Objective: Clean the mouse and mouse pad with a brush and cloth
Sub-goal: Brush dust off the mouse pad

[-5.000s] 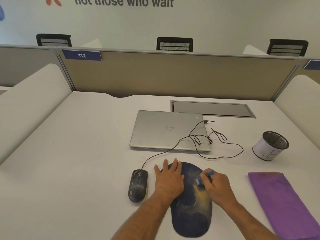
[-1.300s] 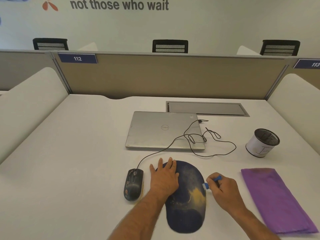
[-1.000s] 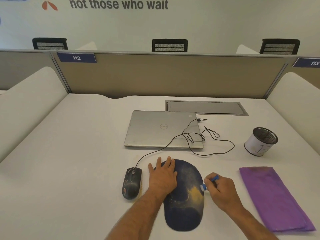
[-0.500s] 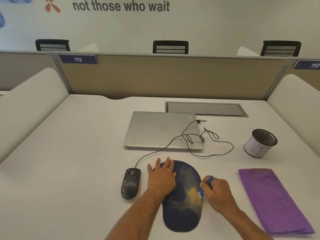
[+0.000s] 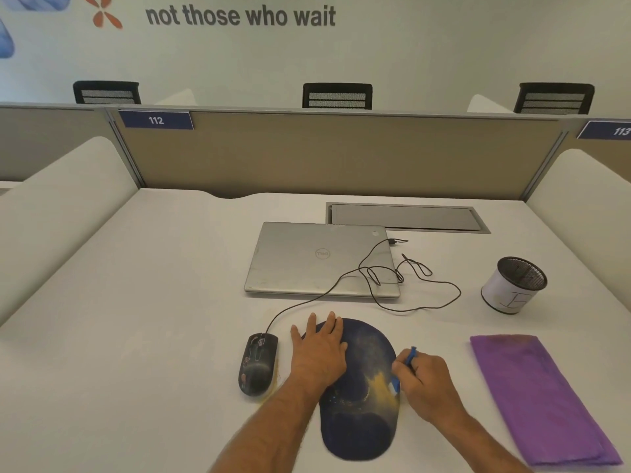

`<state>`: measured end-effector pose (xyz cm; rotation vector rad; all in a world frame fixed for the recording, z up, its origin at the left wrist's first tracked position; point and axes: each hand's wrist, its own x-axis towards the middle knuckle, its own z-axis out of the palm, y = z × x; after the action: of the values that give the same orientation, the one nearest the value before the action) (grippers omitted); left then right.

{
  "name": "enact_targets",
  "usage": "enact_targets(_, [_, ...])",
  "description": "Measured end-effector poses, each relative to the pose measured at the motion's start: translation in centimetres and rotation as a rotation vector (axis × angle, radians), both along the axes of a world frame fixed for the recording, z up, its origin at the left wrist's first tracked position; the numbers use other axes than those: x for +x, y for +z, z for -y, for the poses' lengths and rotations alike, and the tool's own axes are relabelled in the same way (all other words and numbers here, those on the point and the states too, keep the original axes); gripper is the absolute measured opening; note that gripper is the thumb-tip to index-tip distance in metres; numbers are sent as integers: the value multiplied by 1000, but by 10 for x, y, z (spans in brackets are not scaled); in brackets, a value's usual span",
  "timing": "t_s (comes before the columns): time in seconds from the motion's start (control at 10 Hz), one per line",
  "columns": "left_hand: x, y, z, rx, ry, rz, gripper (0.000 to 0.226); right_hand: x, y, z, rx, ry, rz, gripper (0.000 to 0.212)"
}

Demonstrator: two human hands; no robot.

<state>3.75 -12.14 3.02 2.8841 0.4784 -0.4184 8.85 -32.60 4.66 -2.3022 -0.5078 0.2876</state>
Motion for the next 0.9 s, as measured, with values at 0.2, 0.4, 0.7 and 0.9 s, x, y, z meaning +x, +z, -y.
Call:
enact_targets(0.2, [0, 1, 0, 6, -5, 0, 60, -5, 11, -8, 11, 36, 29, 14])
enact_targets(0.4, [0, 1, 0, -1, -5, 6, 59, -2, 9, -8, -15, -6, 5, 29])
enact_targets(0.7, [0, 2, -1, 1, -5, -2, 59, -4, 8, -11, -20, -1, -10, 25])
enact_targets(0.9, [0, 2, 0, -2, -8, -9, 59, -7, 9, -14, -48, 18, -26, 25])
